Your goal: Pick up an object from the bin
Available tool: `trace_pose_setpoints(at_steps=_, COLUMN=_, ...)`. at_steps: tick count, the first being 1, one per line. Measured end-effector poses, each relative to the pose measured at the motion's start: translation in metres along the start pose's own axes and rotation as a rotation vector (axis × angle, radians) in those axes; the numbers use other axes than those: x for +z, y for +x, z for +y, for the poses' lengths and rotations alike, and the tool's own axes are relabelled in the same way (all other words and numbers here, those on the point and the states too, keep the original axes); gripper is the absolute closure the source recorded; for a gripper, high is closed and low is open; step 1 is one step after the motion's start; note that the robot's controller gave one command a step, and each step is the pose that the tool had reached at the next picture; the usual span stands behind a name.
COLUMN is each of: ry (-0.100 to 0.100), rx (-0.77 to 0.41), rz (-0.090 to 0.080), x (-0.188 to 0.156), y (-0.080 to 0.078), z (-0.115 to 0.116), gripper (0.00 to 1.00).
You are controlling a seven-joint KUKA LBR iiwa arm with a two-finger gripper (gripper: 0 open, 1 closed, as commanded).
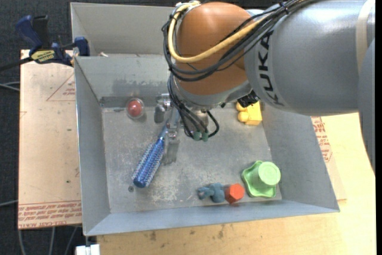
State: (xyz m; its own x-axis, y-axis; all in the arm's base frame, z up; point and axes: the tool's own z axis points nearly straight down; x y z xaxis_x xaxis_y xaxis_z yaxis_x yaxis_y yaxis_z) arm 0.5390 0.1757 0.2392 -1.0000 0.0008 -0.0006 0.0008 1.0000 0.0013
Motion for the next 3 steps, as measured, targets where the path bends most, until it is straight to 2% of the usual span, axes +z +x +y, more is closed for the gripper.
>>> trace_pose_setpoints(at_steps=1, ry=0.002, rx=-0.128, rz=0.006, x=0.158, y=-0.023, z=-0.001, gripper=0.00)
trace_pose_setpoints(at_steps=2, ry=0.000, rx=-0.127, rz=0.001, x=0.154, y=-0.024, z=0.000, gripper=1.00)
trace_pose_setpoints(at_steps=3, ry=-0.001, rx=-0.268, rz=-0.009, x=-0.006, y=-0.030, z=0.003, gripper=1.00)
